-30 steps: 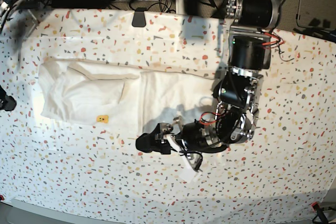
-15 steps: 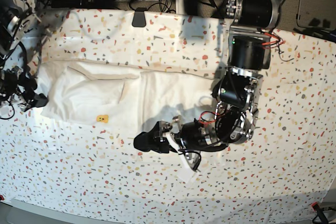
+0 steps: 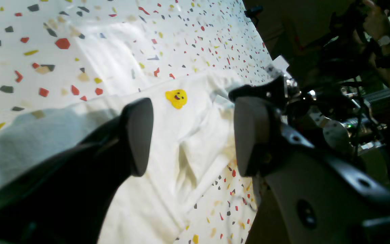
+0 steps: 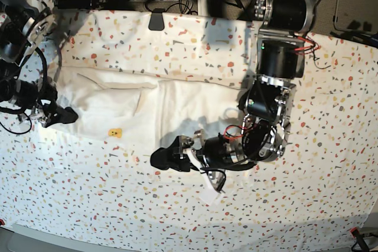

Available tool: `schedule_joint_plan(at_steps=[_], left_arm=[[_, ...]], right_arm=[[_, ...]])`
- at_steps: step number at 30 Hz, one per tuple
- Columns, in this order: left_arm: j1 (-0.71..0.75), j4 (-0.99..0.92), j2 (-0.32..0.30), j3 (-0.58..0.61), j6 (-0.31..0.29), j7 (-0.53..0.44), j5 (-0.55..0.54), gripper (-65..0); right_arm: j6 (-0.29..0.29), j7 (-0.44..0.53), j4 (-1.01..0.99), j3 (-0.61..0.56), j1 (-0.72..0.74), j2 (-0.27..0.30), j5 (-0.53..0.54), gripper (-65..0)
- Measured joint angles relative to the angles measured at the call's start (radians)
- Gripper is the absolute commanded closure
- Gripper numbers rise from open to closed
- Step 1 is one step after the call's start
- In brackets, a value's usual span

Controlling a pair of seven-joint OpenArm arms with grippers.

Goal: Fold the T-shirt properly
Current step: 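Lower the right gripper onto the opposite shirt end and grasp it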

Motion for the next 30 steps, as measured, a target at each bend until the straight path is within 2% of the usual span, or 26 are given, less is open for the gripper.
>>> schedule_joint_plan(at_steps=[2, 6, 10, 15, 18, 20, 23, 27, 30], left_arm=[[0.000, 0.000, 0.000, 0.000, 0.000, 0.000, 0.000, -36.8], [0.000, 0.000, 0.000, 0.000, 0.000, 0.000, 0.006, -36.8], [0.000, 0.000, 0.000, 0.000, 0.000, 0.000, 0.082, -36.8], [0.000, 0.000, 0.000, 0.000, -0.003, 0.008, 0.241, -36.7], [0.001, 0.000, -0.004, 0.000, -0.034, 0.110, 0.259, -34.2], [0.000, 0.000, -0.005, 0.000, -0.039, 0.105, 0.236, -32.0], [-0.002, 0.016, -0.012, 0.000, -0.050, 0.103, 0.238, -31.9], [-0.002, 0.064, -0.043, 0.001, -0.052, 0.104, 0.237, -31.9], [-0.002, 0.098, -0.081, 0.001, -0.052, 0.104, 0.237, -31.9]], right_arm=[[0.000, -0.042, -0.001, 0.000, -0.011, 0.012, 0.032, -47.7], [0.000, -0.042, -0.001, -0.002, -0.038, 0.041, 0.098, -47.7], [0.000, -0.037, -0.005, -0.002, -0.075, 0.072, 0.175, -47.7], [0.000, -0.021, -0.005, -0.002, -0.085, 0.065, 0.168, -47.6], [0.000, 0.025, -0.004, -0.024, -0.084, 0.064, 0.131, -47.6], [0.001, 0.024, 0.001, -0.077, -0.079, 0.069, 0.109, -47.6], [0.009, 0.028, 0.008, -0.202, -0.074, 0.082, 0.113, -47.6], [0.008, 0.048, 0.009, -0.370, -0.069, 0.088, 0.171, -47.6], [0.011, 0.056, 0.011, -0.437, -0.068, 0.092, 0.211, -47.6]])
